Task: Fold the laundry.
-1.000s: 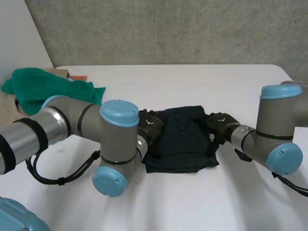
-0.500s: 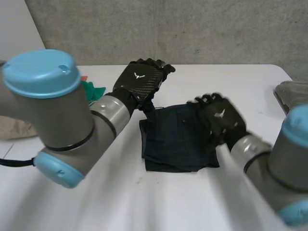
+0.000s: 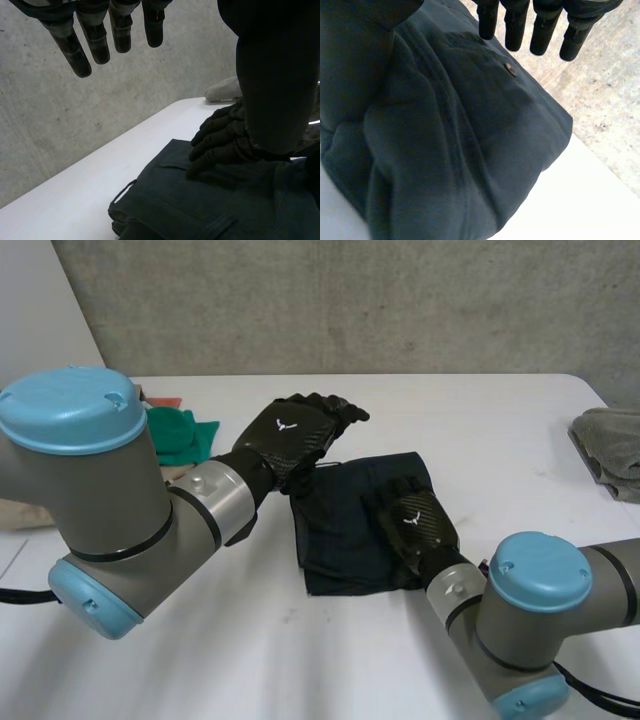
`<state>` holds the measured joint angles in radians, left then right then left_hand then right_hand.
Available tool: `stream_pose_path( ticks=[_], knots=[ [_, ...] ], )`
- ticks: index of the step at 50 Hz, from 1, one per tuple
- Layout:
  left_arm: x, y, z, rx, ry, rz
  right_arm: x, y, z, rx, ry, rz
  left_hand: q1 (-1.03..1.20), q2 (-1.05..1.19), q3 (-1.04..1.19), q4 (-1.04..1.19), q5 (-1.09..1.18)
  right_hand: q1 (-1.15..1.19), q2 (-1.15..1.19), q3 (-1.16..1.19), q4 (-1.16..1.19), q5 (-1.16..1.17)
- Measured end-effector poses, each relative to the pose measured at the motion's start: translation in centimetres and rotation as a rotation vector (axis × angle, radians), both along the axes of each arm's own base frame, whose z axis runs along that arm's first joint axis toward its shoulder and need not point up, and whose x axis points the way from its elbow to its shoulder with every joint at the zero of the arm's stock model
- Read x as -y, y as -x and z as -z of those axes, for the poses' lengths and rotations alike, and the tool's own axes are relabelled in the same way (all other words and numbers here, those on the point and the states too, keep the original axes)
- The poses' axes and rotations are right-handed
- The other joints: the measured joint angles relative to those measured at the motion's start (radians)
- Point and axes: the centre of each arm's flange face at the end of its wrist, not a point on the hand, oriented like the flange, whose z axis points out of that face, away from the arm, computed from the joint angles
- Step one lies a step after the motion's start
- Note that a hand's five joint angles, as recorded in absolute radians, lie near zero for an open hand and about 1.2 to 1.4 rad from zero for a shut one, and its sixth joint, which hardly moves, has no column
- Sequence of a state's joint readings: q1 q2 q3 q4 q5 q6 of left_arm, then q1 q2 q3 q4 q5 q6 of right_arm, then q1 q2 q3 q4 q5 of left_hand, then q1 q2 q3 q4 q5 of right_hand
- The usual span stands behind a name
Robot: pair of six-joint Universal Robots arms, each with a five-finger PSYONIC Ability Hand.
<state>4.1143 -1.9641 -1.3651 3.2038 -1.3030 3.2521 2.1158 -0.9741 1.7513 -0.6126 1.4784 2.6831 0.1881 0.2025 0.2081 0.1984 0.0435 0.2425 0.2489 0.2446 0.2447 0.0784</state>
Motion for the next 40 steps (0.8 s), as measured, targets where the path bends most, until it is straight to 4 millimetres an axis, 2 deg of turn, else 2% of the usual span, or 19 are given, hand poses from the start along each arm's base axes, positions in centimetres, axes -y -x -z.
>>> stream_pose_path(
  ticks=[6, 9, 11, 13, 16, 20, 25, 32, 37, 40],
  knots=[
    [0.0, 0.1, 0.0, -0.005, 0.007, 0.000, 0.9, -0.5, 0.0, -0.008, 0.030, -0.004, 0.000, 0.000, 0.000, 0.000, 0.000, 0.107, 0.089, 0.102, 0.102, 0.050],
    [0.0, 0.1, 0.0, -0.006, 0.007, 0.001, 1.4, -0.9, 0.0, -0.005, 0.041, -0.006, 0.000, 0.000, 0.000, 0.000, 0.000, 0.255, 0.250, 0.260, 0.250, 0.157],
    [0.0, 0.1, 0.0, -0.006, 0.006, 0.001, 1.7, -1.0, -0.1, -0.001, 0.046, -0.007, 0.000, 0.000, 0.000, 0.000, 0.000, 0.354, 0.370, 0.373, 0.370, 0.268],
    [-0.1, 0.0, 0.1, -0.004, 0.003, 0.002, 2.1, -1.3, -0.3, 0.006, 0.057, -0.006, 0.000, 0.000, 0.000, 0.000, 0.000, 0.584, 0.662, 0.657, 0.657, 0.536],
    [-0.2, 0.0, 0.1, -0.003, 0.002, 0.002, 2.5, -1.5, -0.7, 0.017, 0.073, -0.005, 0.000, 0.000, 0.000, 0.000, 0.000, 0.708, 0.872, 0.885, 0.889, 0.766],
    [-0.3, 0.0, -0.1, -0.007, 0.003, 0.003, 3.4, -1.9, -2.0, 0.040, 0.112, 0.000, 0.000, 0.000, 0.000, 0.000, 0.000, 0.706, 0.876, 0.921, 0.936, 0.808],
    [-0.3, 0.1, -0.7, -0.027, 0.012, 0.005, 6.3, -1.4, -5.3, 0.088, 0.200, 0.037, 0.000, 0.000, 0.000, 0.000, 0.000, 0.706, 0.876, 0.921, 0.943, 0.815],
    [-0.4, 0.5, -2.2, -0.080, 0.040, 0.016, 11.6, 1.4, -10.9, 0.141, 0.339, 0.081, 0.000, 0.000, 0.000, 0.000, 0.000, 0.706, 0.876, 0.921, 0.952, 0.835],
    [-0.9, 1.1, -3.7, -0.132, 0.073, 0.035, 17.0, 6.1, -15.7, 0.169, 0.479, 0.102, 0.000, 0.000, 0.000, 0.000, 0.000, 0.706, 0.876, 0.921, 0.954, 0.835],
    [-1.1, 1.3, -4.2, -0.147, 0.084, 0.043, 19.7, 9.2, -17.5, 0.186, 0.533, 0.132, 0.000, 0.000, 0.000, 0.000, 0.000, 0.706, 0.876, 0.921, 0.954, 0.835]
  ],
)
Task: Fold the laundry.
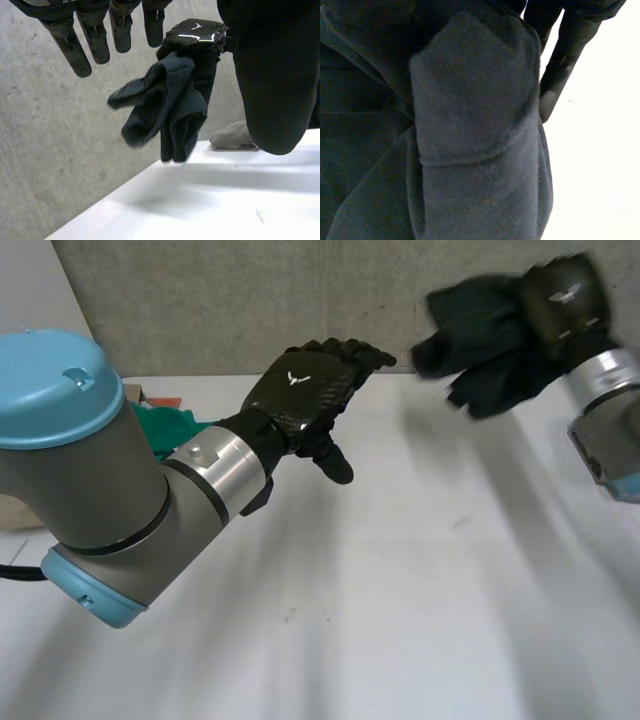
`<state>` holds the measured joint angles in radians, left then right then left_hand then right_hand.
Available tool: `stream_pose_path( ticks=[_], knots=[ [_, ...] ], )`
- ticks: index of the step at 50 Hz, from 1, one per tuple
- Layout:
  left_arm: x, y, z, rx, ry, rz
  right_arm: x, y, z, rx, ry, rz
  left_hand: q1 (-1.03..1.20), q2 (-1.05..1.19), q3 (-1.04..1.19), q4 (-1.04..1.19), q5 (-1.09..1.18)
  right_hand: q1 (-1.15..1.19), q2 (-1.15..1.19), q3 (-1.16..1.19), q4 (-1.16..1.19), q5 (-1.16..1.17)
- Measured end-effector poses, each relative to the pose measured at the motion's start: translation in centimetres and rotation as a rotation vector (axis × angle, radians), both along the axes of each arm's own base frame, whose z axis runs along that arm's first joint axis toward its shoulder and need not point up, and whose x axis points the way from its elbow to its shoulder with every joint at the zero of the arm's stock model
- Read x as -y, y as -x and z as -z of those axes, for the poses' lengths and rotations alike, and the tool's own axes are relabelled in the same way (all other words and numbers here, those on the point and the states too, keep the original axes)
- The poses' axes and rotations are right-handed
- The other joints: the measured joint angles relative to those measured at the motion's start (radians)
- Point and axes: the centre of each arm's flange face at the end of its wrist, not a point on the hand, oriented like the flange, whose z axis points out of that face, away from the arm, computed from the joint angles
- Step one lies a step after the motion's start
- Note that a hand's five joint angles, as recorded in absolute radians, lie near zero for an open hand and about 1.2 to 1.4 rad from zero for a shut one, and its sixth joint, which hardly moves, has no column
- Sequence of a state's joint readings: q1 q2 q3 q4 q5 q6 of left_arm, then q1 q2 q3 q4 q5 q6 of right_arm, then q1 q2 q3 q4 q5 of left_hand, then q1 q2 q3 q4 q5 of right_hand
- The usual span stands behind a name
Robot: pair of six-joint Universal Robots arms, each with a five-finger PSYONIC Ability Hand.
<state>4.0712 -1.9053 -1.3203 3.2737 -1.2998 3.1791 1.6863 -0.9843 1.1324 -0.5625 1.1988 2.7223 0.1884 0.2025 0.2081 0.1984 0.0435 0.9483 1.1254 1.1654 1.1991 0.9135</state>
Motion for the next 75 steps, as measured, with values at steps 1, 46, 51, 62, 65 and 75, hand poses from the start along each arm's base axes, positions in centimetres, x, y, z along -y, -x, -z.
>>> stream_pose_path(
  ticks=[1, 46, 51, 62, 65, 75],
  knots=[
    [-0.1, 0.1, -0.1, -0.004, 0.004, 0.004, 1.2, 1.5, -0.5, 0.014, 0.014, 0.013, 0.000, 0.000, 0.000, 0.000, 0.000, 0.000, 0.000, 0.000, 0.000, 0.000],
    [-3.1, 1.7, 1.7, 0.033, -0.027, 0.092, 10.5, 27.1, 19.5, 0.176, -0.266, 0.130, 0.000, 0.000, 0.000, 0.000, 0.000, -0.642, -0.802, -0.815, -0.815, -0.689],
    [-3.2, 1.7, 1.6, 0.031, -0.025, 0.093, 9.7, 27.1, 17.7, 0.164, -0.291, 0.209, 0.000, 0.000, 0.000, 0.000, 0.000, -0.718, -0.914, -0.959, -0.991, -0.841],
    [-3.4, 1.4, 1.1, 0.025, -0.018, 0.089, 5.1, 27.6, 9.6, 0.046, -0.301, 0.419, 0.000, 0.000, 0.000, 0.000, 0.000, -0.718, -0.914, -0.959, -0.991, -0.870],
    [-3.6, 1.1, 0.7, 0.021, -0.012, 0.087, 3.5, 29.1, 7.7, 0.003, -0.312, 0.519, 0.000, 0.000, 0.000, 0.000, 0.000, -0.718, -0.914, -0.959, -0.991, -0.870],
    [-4.2, -0.1, -2.7, -0.038, 0.062, 0.071, 0.3, 34.4, -1.0, -0.222, -0.168, 1.055, 0.000, 0.000, 0.000, 0.000, 0.000, -0.718, -0.914, -0.959, -0.991, -0.870]
  ],
)
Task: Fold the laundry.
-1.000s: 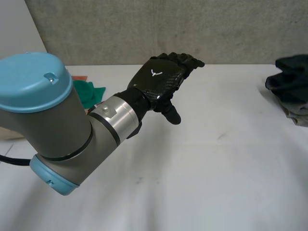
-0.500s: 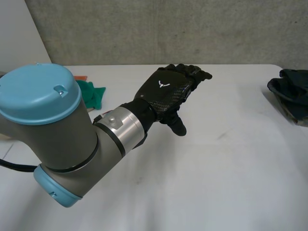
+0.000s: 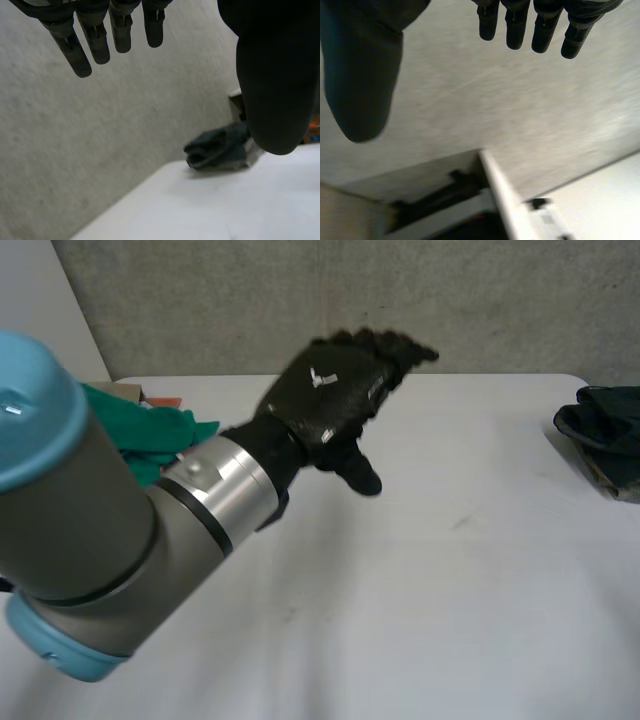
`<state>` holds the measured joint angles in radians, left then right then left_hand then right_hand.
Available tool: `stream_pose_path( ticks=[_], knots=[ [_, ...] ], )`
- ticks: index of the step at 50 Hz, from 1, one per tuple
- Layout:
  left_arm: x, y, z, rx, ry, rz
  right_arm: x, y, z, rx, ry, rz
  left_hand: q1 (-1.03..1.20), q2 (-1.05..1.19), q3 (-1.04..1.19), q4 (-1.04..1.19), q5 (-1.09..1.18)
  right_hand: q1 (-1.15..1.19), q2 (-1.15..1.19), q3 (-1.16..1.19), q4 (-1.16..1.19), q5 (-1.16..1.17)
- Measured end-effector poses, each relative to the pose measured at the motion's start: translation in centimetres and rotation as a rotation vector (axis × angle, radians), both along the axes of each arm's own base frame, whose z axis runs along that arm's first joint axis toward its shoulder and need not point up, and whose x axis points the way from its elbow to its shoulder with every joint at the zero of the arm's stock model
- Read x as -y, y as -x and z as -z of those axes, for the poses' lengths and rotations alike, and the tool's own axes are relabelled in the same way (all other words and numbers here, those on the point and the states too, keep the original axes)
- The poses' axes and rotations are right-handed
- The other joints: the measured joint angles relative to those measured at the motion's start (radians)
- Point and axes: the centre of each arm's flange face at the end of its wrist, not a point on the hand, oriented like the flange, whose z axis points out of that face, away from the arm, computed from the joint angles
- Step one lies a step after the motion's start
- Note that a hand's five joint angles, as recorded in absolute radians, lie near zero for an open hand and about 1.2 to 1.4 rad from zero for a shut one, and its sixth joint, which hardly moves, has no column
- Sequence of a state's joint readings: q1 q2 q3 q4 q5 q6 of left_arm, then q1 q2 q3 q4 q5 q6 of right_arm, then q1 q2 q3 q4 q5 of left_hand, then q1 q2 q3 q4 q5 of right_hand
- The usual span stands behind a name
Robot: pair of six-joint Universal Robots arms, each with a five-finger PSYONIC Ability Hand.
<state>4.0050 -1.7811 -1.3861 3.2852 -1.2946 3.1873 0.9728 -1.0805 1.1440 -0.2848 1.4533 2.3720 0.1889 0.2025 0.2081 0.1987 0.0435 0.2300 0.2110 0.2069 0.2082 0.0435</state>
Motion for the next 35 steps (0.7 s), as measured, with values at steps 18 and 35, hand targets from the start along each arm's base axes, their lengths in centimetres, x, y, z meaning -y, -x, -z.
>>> stream_pose_path(
  ticks=[18, 35],
  knots=[
    [11.8, -11.9, -6.2, -0.055, 0.167, -0.546, -10.0, -29.3, -4.3, 0.207, 0.282, -0.995, -0.001, 0.000, 0.000, 0.000, 0.000, 0.000, 0.000, 0.000, 0.000, 0.000],
    [31.0, -23.4, 11.4, 0.403, 0.250, -0.766, -19.0, -38.1, 10.6, 0.207, -0.313, -1.196, 0.016, 0.011, 0.011, 0.014, 0.007, 0.000, 0.000, 0.000, 0.000, 0.000]
  ],
)
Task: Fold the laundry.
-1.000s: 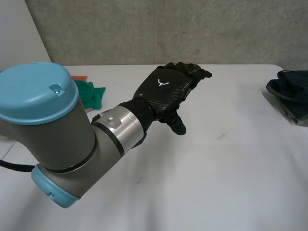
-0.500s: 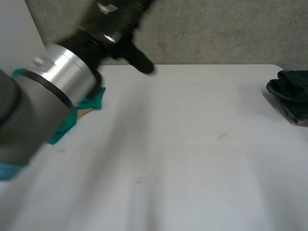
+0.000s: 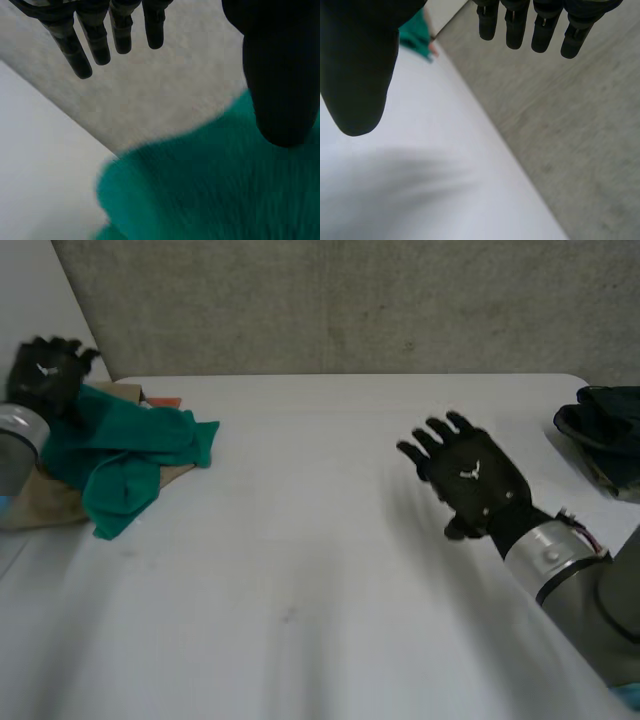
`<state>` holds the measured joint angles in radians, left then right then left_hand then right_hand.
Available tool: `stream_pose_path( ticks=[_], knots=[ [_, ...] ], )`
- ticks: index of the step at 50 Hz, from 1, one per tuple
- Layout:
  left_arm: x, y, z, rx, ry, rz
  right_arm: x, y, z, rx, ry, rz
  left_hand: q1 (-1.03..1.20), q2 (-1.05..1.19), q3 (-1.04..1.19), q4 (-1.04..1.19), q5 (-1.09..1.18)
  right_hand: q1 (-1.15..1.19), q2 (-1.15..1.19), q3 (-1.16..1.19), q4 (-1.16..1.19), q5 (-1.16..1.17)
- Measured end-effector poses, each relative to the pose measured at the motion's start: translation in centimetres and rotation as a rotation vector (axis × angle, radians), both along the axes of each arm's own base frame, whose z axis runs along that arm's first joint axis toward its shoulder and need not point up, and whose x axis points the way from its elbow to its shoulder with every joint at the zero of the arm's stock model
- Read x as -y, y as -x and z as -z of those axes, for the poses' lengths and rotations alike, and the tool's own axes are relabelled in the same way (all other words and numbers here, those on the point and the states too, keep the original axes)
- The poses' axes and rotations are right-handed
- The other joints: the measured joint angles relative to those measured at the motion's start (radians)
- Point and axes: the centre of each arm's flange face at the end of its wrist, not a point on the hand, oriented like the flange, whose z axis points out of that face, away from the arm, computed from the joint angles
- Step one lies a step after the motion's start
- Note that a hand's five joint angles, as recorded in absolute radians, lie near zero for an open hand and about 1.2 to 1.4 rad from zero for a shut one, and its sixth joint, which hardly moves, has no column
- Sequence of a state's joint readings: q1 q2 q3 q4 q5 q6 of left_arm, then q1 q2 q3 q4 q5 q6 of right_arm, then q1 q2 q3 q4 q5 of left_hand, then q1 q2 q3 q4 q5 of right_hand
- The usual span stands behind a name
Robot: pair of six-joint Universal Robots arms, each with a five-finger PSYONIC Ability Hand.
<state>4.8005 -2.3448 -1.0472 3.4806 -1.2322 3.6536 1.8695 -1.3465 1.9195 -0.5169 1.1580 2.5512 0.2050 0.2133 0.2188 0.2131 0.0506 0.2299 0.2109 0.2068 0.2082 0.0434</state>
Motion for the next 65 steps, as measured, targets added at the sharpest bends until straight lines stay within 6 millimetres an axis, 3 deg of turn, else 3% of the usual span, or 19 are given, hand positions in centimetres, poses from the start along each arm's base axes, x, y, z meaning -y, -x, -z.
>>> stream_pose_path(
  ticks=[4, 8, 11, 14, 19, 24, 27, 28, 30, 34, 36, 40, 41, 45, 50, 53, 57, 60, 65],
  knots=[
    [1.9, -0.6, 3.2, 0.025, -0.006, 0.024, 0.1, 0.4, 1.3, -0.041, -0.031, 0.032, 0.246, 0.215, 0.197, 0.206, 0.196, 0.000, 0.000, 0.000, 0.000, 0.000],
    [2.8, -0.8, 4.6, 0.032, 0.005, 0.034, 0.2, 0.8, 1.7, -0.052, -0.046, 0.051, 0.813, 0.753, 0.742, 0.753, 0.721, 0.000, 0.000, 0.000, 0.000, 0.000],
    [2.7, -0.2, 4.3, 0.029, 0.019, 0.044, 0.2, 0.9, 1.8, -0.052, -0.050, 0.058, 0.942, 0.946, 0.931, 0.945, 0.900, 0.000, 0.000, 0.000, 0.000, 0.000],
    [1.9, 1.4, 2.6, 0.014, 0.043, 0.069, 0.2, 1.0, 1.7, -0.049, -0.048, 0.065, 0.942, 0.978, 0.967, 0.979, 0.906, 0.000, 0.000, 0.000, 0.000, 0.000],
    [-2.0, 6.1, -2.9, -0.088, 0.086, 0.168, 0.4, 1.2, 1.1, -0.041, -0.029, 0.091, 0.942, 0.980, 0.969, 0.980, 0.906, 0.000, 0.000, 0.000, 0.000, 0.000],
    [-8.6, 12.0, -7.9, -0.282, 0.066, 0.340, 1.2, 1.9, 0.0, -0.027, 0.004, 0.161, 0.942, 0.980, 0.969, 0.982, 0.906, 0.000, 0.000, 0.000, 0.000, 0.000],
    [-12.5, 14.9, -9.2, -0.394, 0.016, 0.444, 1.6, 2.3, -0.5, -0.019, 0.017, 0.204, 0.942, 0.980, 0.970, 0.982, 0.906, 0.000, 0.000, 0.000, 0.000, 0.000],
    [-12.5, 14.9, -9.2, -0.394, 0.016, 0.444, 1.6, 2.3, -0.5, -0.019, 0.017, 0.204, 0.942, 0.980, 0.970, 0.982, 0.906, 0.000, 0.000, 0.000, 0.000, 0.000],
    [-15.9, 17.9, -8.9, -0.482, -0.067, 0.545, 1.9, 2.7, -0.8, -0.014, 0.026, 0.248, 0.942, 0.982, 0.971, 0.982, 0.906, 0.000, 0.000, 0.000, 0.000, 0.000],
    [-20.0, 22.7, -6.3, -0.535, -0.207, 0.668, 2.2, 3.1, -1.1, -0.012, 0.033, 0.291, 0.942, 0.982, 0.971, 0.982, 0.906, 0.000, 0.000, 0.000, 0.000, 0.000],
    [-21.2, 24.3, -5.0, -0.536, -0.250, 0.699, 2.2, 3.1, -1.1, -0.012, 0.033, 0.300, 0.938, 0.973, 0.962, 0.973, 0.904, 0.000, 0.000, 0.000, 0.000, 0.000],
    [-23.2, 28.3, -0.8, -0.502, -0.340, 0.751, 2.4, 3.3, -1.1, -0.012, 0.033, 0.316, 0.288, 0.394, 0.394, 0.394, 0.347, 0.000, 0.000, 0.000, 0.000, 0.000],
    [-23.5, 28.8, 0.0, -0.490, -0.353, 0.755, 2.5, 3.3, -1.1, -0.013, 0.032, 0.318, 0.070, 0.147, 0.151, 0.157, 0.121, 0.000, 0.000, 0.000, 0.000, 0.000],
    [-24.2, 29.7, 1.0, -0.450, -0.372, 0.763, 2.6, 3.5, -1.0, -0.017, 0.020, 0.325, 0.035, 0.044, 0.042, 0.037, 0.021, 0.000, 0.000, 0.000, 0.000, 0.000],
    [-24.3, 28.7, -1.2, -0.438, -0.335, 0.751, 2.7, 3.6, -1.1, -0.025, 0.001, 0.328, 0.035, 0.044, 0.042, 0.037, 0.021, 0.000, 0.000, 0.000, 0.000, 0.000],
    [-23.4, 26.0, -4.3, -0.450, -0.274, 0.693, 2.7, 3.6, -1.5, -0.038, -0.031, 0.326, 0.035, 0.044, 0.042, 0.037, 0.021, 0.000, 0.000, 0.000, 0.000, 0.000],
    [-22.5, 22.8, -6.4, -0.453, -0.221, 0.611, 2.6, 3.5, -2.2, -0.047, -0.073, 0.319, 0.035, 0.044, 0.042, 0.037, 0.021, 0.000, 0.000, 0.000, 0.000, 0.000],
    [-22.2, 20.5, -6.3, -0.419, -0.210, 0.539, 2.6, 3.3, -3.1, -0.046, -0.120, 0.308, 0.035, 0.044, 0.042, 0.037, 0.021, 0.000, 0.000, 0.000, 0.000, 0.000],
    [-21.9, 17.7, -3.9, -0.299, -0.231, 0.439, 2.6, 2.4, -5.0, -0.040, -0.204, 0.264, 0.035, 0.044, 0.042, 0.038, 0.021, 0.000, 0.000, 0.000, 0.000, 0.000]
  ],
)
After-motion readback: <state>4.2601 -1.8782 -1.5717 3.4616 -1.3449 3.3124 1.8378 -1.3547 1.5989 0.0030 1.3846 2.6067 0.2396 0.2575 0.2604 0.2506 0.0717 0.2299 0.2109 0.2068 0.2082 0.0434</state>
